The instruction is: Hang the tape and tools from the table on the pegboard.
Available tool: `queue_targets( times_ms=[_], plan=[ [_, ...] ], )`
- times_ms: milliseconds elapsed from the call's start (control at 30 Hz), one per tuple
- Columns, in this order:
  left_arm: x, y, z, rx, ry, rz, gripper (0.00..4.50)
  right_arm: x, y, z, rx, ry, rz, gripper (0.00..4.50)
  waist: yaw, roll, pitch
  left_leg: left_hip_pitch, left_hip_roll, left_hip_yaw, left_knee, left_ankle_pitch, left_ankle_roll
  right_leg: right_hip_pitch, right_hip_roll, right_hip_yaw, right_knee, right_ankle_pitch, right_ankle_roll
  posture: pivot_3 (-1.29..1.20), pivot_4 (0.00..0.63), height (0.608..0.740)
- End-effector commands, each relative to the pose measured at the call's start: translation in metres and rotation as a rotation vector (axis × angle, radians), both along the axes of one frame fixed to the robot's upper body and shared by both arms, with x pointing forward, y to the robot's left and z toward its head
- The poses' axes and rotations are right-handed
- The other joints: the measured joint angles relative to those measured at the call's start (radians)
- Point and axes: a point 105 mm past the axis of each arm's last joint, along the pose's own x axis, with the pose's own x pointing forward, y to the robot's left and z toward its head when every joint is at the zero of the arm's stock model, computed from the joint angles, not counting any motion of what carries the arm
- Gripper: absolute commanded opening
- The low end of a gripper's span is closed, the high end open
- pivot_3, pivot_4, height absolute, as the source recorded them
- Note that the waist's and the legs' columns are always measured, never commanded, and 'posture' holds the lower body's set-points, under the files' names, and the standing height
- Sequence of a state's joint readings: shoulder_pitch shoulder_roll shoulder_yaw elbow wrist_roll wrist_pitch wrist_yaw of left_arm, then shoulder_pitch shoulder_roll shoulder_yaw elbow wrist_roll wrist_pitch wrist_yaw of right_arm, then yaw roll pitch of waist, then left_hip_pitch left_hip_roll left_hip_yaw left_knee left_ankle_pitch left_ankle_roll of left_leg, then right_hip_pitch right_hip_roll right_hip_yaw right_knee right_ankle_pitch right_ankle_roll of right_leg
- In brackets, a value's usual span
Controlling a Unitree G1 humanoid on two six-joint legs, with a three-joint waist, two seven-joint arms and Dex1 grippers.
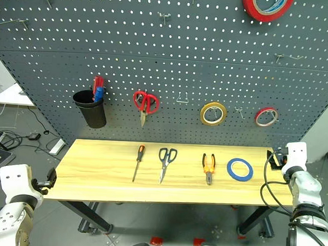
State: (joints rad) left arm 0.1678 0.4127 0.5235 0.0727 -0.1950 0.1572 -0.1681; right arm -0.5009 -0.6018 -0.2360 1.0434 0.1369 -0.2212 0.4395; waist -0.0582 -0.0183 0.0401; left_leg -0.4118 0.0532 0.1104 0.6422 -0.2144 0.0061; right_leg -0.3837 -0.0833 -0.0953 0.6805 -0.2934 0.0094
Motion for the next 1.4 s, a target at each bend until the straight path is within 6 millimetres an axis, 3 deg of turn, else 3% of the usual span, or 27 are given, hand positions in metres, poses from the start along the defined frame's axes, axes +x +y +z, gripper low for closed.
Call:
queue_targets(
  times_ms=[33,267,333,433,567,800,1000,1100,1400],
  plan=[
    [0.007,0.001,0.017,0.066,-0.047,-0.027,3.74,0.006,-0.003,0.018,-0.011,-0.063,-0.005,4.50,0.000,0.000,0.000,0.000,0.000,0.000,0.000,0.000,0.000,0.000,0.000,0.000,0.000,0.000,0.000,-0.06,0.000,0.740],
    [0.003,-0.001,0.009,0.068,-0.012,-0.030,3.74,0.006,0.004,0.014,-0.023,-0.051,0.036,4.50,0.000,0.000,0.000,0.000,0.000,0.000,0.000,0.000,0.000,0.000,0.000,0.000,0.000,0.000,0.000,-0.06,0.000,0.740],
    [0.003,-0.011,0.006,0.063,0.004,-0.071,3.74,0.005,0.011,0.008,-0.027,-0.024,0.077,4.50,0.000,0.000,0.000,0.000,0.000,0.000,0.000,0.000,0.000,0.000,0.000,0.000,0.000,0.000,0.000,-0.06,0.006,0.740],
    [0.008,-0.039,0.008,0.066,0.019,-0.210,3.74,-0.004,0.048,-0.009,-0.028,0.063,0.295,4.50,0.000,-0.001,0.001,0.001,0.000,0.001,-0.001,0.000,0.000,0.000,0.000,0.000,0.000,0.000,0.000,-0.06,0.033,0.740],
    [0.019,-0.071,0.026,0.103,-0.009,-0.411,3.74,-0.023,0.096,-0.012,-0.018,0.107,0.519,4.50,0.006,0.002,0.014,0.001,0.003,0.001,-0.001,-0.002,-0.003,0.000,0.000,-0.001,-0.001,-0.001,0.000,-0.08,0.073,0.740],
    [0.046,-0.112,0.050,0.119,0.002,-0.686,3.74,-0.034,0.128,-0.005,-0.106,0.180,0.610,4.50,0.013,0.009,0.075,0.004,0.005,0.003,0.000,-0.003,-0.006,-0.003,0.000,-0.001,0.000,-0.001,-0.001,-0.11,0.168,0.740],
    [0.064,-0.164,0.059,0.037,0.035,-0.995,3.74,-0.026,0.134,-0.006,-0.119,0.289,0.549,4.50,0.013,0.002,0.129,-0.004,0.006,0.004,0.000,0.000,0.000,-0.006,0.002,0.000,-0.001,0.002,-0.006,-0.14,0.229,0.740],
    [0.077,-0.191,0.064,-0.042,0.032,-1.115,3.74,-0.016,0.128,-0.009,-0.136,0.329,0.482,4.50,0.012,0.000,0.159,-0.005,0.006,0.004,-0.001,-0.001,-0.001,-0.006,0.002,0.000,-0.001,0.002,-0.006,-0.16,0.259,0.740],
    [0.081,-0.255,0.070,-0.019,0.049,-1.419,3.74,0.015,0.112,-0.016,-0.177,0.403,0.382,4.50,-0.002,-0.003,0.207,-0.006,0.008,0.006,-0.001,-0.002,-0.006,-0.007,0.006,0.003,-0.002,-0.001,-0.001,-0.18,0.280,0.740]
  ],
)
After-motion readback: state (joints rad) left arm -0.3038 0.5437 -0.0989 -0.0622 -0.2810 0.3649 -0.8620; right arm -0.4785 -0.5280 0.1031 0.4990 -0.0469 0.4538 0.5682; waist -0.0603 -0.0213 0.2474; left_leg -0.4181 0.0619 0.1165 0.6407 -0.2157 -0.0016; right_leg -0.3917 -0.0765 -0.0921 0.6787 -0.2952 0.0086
